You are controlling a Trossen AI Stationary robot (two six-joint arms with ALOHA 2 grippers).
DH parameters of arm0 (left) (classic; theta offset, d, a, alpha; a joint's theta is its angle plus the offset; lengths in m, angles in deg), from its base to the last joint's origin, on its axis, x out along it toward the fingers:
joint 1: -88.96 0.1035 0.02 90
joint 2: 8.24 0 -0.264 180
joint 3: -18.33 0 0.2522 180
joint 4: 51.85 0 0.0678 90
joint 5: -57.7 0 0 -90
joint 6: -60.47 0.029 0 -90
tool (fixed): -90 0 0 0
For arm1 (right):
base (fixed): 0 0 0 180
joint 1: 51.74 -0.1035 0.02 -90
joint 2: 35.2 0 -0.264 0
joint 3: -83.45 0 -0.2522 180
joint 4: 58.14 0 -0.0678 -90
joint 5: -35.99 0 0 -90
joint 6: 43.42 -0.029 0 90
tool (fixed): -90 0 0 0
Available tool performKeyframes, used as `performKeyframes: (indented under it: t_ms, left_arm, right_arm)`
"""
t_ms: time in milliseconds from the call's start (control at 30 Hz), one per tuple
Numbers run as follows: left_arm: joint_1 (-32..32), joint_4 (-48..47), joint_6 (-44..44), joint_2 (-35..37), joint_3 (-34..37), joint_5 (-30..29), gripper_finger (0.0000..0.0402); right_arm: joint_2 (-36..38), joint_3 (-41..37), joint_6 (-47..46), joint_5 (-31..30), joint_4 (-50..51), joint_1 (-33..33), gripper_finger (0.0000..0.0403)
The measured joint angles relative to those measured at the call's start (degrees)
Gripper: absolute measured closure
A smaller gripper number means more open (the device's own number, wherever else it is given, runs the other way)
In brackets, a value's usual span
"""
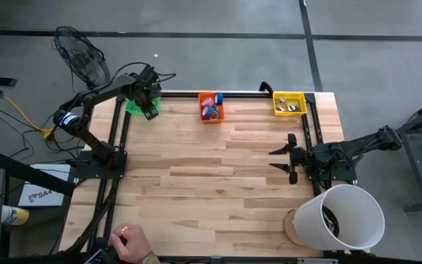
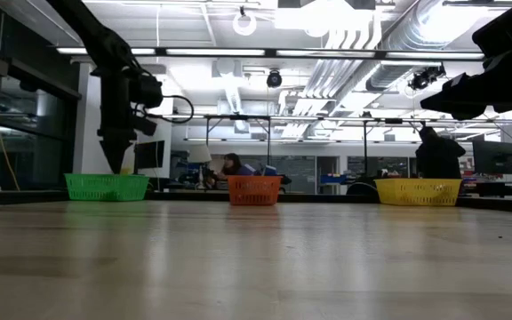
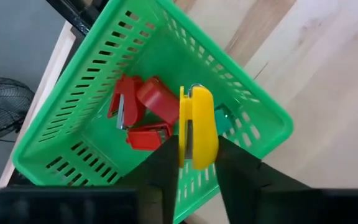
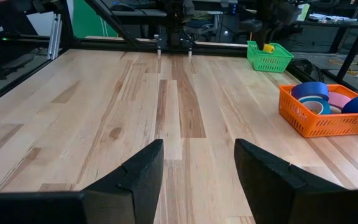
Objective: Pick and place Stapler, Stapler remover, tape
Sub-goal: Put the yellow stapler into the green bin, then return to Home Position
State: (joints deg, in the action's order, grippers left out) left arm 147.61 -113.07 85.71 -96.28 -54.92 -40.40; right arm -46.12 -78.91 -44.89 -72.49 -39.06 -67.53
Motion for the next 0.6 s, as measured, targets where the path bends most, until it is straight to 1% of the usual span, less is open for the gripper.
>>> performKeyframes:
  t_ms: [133, 400, 500, 600]
  left_arm:
    - [-0.1, 0.4, 0.0, -0.1, 0.0, -1.6, 0.0267]
    - [-0.3, 0.7, 0.2, 0.0, 0.0, -1.9, 0.0178]
    - [-1.4, 0.6, 0.2, 0.3, 0.0, -2.7, 0.0156]
    - [-2.8, 0.5, 0.8, 1.9, 0.0, -2.8, 0.0146]
  right_arm:
    - [0.0, 0.0, 0.0, 0.0, 0.0, 0.0, 0.0215]
    - [0.0, 0.0, 0.0, 0.0, 0.0, 0.0, 0.0214]
    - [0.0, 0.0, 0.0, 0.0, 0.0, 0.0, 0.0214]
    - [0.0, 0.0, 0.0, 0.0, 0.0, 0.0, 0.0215]
